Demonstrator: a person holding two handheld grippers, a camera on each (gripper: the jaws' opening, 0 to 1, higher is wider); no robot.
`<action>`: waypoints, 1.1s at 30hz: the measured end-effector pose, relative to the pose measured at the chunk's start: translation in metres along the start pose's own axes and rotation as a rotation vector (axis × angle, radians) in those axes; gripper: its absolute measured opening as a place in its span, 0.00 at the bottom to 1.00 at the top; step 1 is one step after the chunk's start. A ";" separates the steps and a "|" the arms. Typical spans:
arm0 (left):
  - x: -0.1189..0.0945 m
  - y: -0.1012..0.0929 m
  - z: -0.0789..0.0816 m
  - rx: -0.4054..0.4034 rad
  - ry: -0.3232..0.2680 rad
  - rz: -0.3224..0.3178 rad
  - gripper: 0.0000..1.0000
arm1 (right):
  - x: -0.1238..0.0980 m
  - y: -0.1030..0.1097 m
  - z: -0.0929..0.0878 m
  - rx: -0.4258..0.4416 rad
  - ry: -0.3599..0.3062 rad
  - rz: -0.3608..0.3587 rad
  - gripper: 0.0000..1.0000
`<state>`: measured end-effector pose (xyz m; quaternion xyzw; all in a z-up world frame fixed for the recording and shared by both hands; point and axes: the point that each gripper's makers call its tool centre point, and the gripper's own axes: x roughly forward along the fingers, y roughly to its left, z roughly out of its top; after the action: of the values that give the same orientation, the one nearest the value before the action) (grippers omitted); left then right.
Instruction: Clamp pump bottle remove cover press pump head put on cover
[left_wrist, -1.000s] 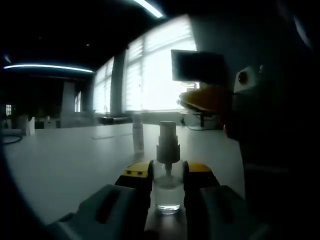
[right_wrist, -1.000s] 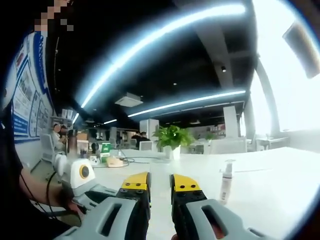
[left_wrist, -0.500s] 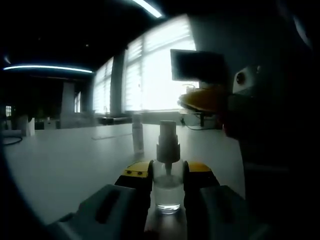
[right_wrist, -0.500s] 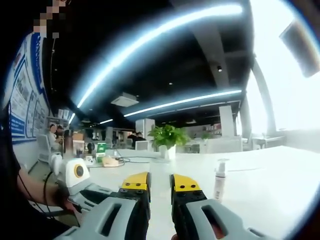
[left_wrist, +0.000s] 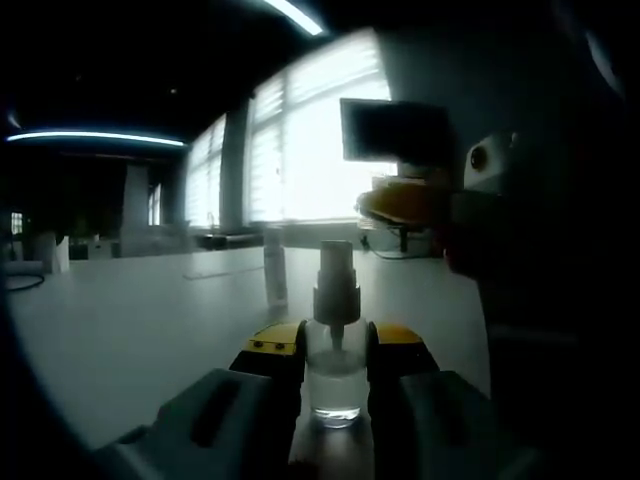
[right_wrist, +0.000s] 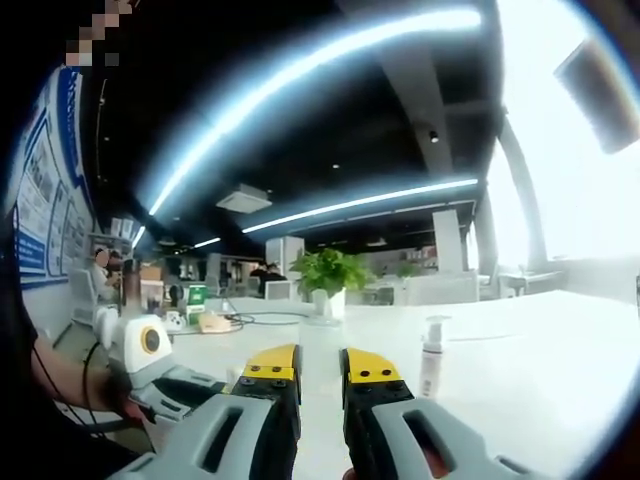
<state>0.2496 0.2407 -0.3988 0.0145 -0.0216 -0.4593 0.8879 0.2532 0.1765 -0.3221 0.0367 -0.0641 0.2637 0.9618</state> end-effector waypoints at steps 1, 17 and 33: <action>0.000 0.000 0.000 0.000 0.000 0.000 0.15 | 0.000 -0.001 0.000 0.000 0.000 -0.003 0.11; 0.000 -0.001 0.001 0.000 0.001 0.001 0.15 | -0.004 -0.025 -0.007 0.000 0.017 -0.085 0.11; 0.000 0.003 -0.001 -0.001 0.002 0.002 0.15 | -0.009 -0.049 -0.020 -0.018 0.053 -0.177 0.11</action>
<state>0.2519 0.2424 -0.3994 0.0146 -0.0207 -0.4585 0.8883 0.2729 0.1317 -0.3451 0.0264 -0.0376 0.1778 0.9830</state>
